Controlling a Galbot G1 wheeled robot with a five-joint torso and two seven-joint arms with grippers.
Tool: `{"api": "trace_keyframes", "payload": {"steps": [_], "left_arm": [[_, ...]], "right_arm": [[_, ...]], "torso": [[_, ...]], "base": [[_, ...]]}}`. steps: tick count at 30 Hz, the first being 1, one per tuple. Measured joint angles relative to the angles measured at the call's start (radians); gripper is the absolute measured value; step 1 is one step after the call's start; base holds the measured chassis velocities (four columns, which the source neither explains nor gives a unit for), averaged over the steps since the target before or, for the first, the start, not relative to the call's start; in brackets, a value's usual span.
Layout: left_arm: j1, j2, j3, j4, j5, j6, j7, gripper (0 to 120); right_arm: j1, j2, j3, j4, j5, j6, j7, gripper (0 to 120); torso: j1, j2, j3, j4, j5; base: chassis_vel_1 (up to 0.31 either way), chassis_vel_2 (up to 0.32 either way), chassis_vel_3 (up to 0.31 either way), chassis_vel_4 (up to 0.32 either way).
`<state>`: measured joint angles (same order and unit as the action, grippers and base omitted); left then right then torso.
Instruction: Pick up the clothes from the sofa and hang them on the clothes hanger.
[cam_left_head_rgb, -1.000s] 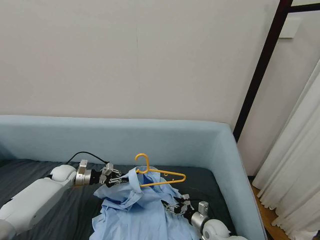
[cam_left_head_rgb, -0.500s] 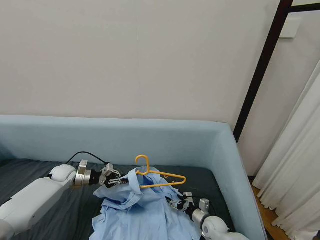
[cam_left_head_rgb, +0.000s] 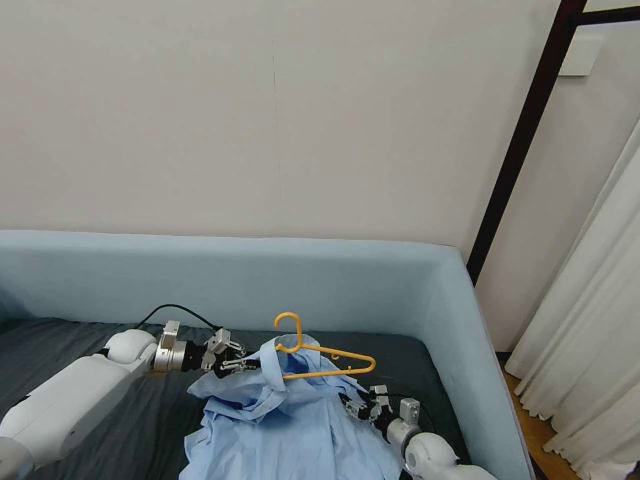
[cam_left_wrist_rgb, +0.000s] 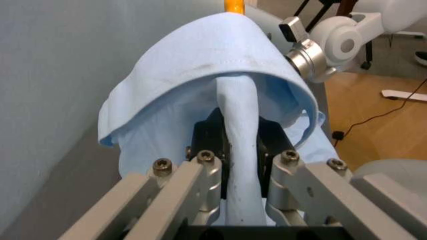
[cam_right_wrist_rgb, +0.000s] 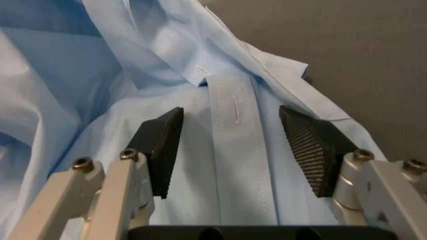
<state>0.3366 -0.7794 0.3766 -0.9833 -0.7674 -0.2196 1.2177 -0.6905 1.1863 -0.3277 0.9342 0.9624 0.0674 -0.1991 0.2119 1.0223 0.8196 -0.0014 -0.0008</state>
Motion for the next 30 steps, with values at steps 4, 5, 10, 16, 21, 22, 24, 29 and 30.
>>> {"api": "trace_keyframes", "payload": {"steps": [4, 5, 10, 16, 21, 22, 24, 29, 30], "left_arm": [[-0.002, 0.000, 0.000, -0.002, -0.001, 0.001, 0.000, 7], [-0.002, 0.002, 0.000, -0.004, -0.002, 0.001, 0.000, 7], [0.009, 0.009, -0.006, -0.010, -0.004, 0.002, 0.001, 7], [0.017, 0.016, -0.018, -0.013, -0.004, 0.002, 0.003, 7], [0.021, 0.020, -0.024, -0.014, -0.007, 0.002, 0.003, 7], [0.022, 0.021, -0.026, -0.014, -0.008, 0.002, 0.004, 7], [0.023, 0.021, -0.029, -0.014, -0.010, 0.002, 0.004, 7], [0.030, 0.026, -0.048, -0.015, -0.008, -0.002, 0.007, 7], [0.031, 0.028, -0.052, -0.015, -0.001, -0.003, 0.009, 7]], "right_arm": [[0.005, 0.007, 0.000, -0.007, 0.000, 0.002, 0.005, 50], [0.010, 0.011, 0.000, -0.013, 0.000, 0.003, 0.007, 47], [0.020, 0.022, -0.001, -0.025, 0.000, 0.004, 0.015, 34], [0.023, 0.023, -0.003, -0.035, -0.005, 0.007, 0.014, 12], [0.023, 0.020, -0.007, -0.037, -0.017, 0.016, 0.012, 0], [0.023, 0.019, -0.007, -0.037, -0.018, 0.018, 0.012, 0], [0.023, 0.017, -0.007, -0.037, -0.020, 0.021, 0.012, 0], [0.021, 0.004, -0.007, -0.018, -0.016, 0.025, 0.020, 0], [0.021, 0.001, -0.007, -0.012, -0.015, 0.025, 0.023, 0]], "torso": [[0.000, 0.000, 0.000, 0.0001, -0.0001], [0.000, 0.000, 0.000, 0.0000, -0.0001], [0.000, 0.000, 0.000, 0.0002, -0.0001], [0.000, 0.000, 0.000, 0.0001, -0.0001], [0.000, 0.000, 0.000, 0.0001, 0.0000], [0.000, 0.000, 0.000, 0.0001, 0.0000], [0.000, 0.000, 0.000, 0.0001, -0.0001], [0.000, 0.000, 0.000, 0.0000, 0.0000], [0.000, 0.000, 0.000, 0.0000, -0.0001]], "base": [[0.000, 0.000, 0.000, 0.000], [0.000, 0.000, 0.000, 0.000], [0.000, 0.000, 0.000, 0.000], [0.000, 0.000, 0.000, 0.000], [0.000, 0.000, 0.000, 0.000], [0.000, 0.000, 0.000, 0.000], [0.000, 0.000, 0.000, 0.000], [0.000, 0.000, 0.000, 0.000], [0.000, 0.000, 0.000, 0.000]]}}
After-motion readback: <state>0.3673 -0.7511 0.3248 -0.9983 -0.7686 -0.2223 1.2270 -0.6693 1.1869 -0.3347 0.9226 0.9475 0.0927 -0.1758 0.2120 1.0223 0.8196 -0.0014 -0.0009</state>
